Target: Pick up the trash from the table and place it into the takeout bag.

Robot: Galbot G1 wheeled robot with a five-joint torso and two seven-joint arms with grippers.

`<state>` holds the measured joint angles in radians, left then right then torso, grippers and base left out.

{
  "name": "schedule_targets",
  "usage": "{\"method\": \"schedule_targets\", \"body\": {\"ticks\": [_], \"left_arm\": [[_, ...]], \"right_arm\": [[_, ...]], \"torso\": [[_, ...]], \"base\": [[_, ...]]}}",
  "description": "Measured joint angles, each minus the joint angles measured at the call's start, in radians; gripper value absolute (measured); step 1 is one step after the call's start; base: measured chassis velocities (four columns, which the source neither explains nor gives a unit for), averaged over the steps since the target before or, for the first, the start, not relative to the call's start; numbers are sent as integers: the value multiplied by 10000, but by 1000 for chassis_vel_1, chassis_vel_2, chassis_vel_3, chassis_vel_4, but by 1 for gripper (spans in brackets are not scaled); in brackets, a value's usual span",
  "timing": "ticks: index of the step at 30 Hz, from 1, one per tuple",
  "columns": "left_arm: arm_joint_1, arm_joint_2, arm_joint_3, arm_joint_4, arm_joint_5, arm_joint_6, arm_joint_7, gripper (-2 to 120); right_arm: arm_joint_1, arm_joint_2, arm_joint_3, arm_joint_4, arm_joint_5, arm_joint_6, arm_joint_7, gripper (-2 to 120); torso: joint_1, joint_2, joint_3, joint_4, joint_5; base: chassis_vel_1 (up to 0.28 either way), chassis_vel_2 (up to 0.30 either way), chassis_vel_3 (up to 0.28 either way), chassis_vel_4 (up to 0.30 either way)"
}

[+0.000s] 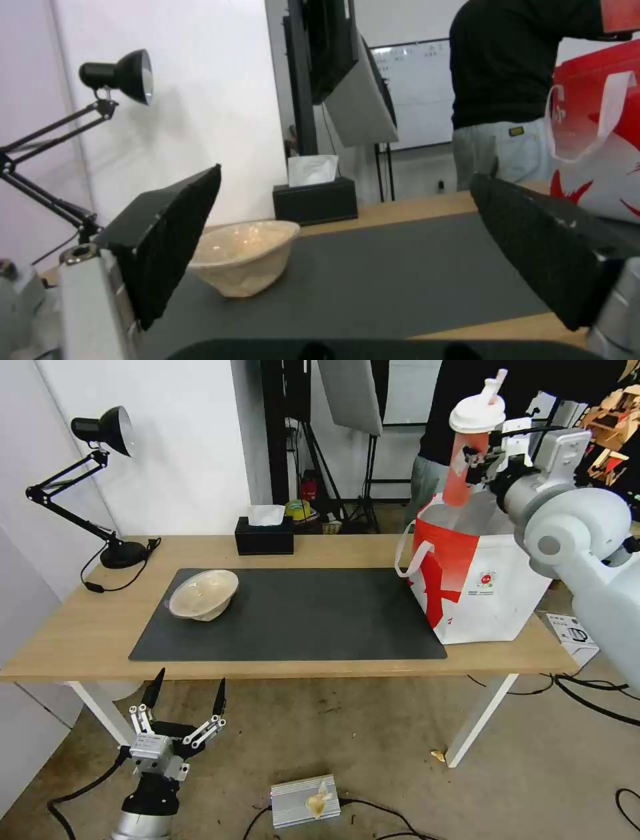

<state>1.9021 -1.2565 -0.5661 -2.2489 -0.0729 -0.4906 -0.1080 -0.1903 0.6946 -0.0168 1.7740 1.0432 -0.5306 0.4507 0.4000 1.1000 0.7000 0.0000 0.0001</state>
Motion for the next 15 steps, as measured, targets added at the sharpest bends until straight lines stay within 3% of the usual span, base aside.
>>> {"method": "schedule_targets", "body": {"ticks": [15], "left_arm": [[-3, -295, 159, -30, 176, 4, 11, 100]], "right_arm": [[-679, -279, 133, -706, -1014, 242, -710, 2]], "torso": [[0, 0, 0, 0, -1]], "base": [[0, 0, 0, 0]]}}
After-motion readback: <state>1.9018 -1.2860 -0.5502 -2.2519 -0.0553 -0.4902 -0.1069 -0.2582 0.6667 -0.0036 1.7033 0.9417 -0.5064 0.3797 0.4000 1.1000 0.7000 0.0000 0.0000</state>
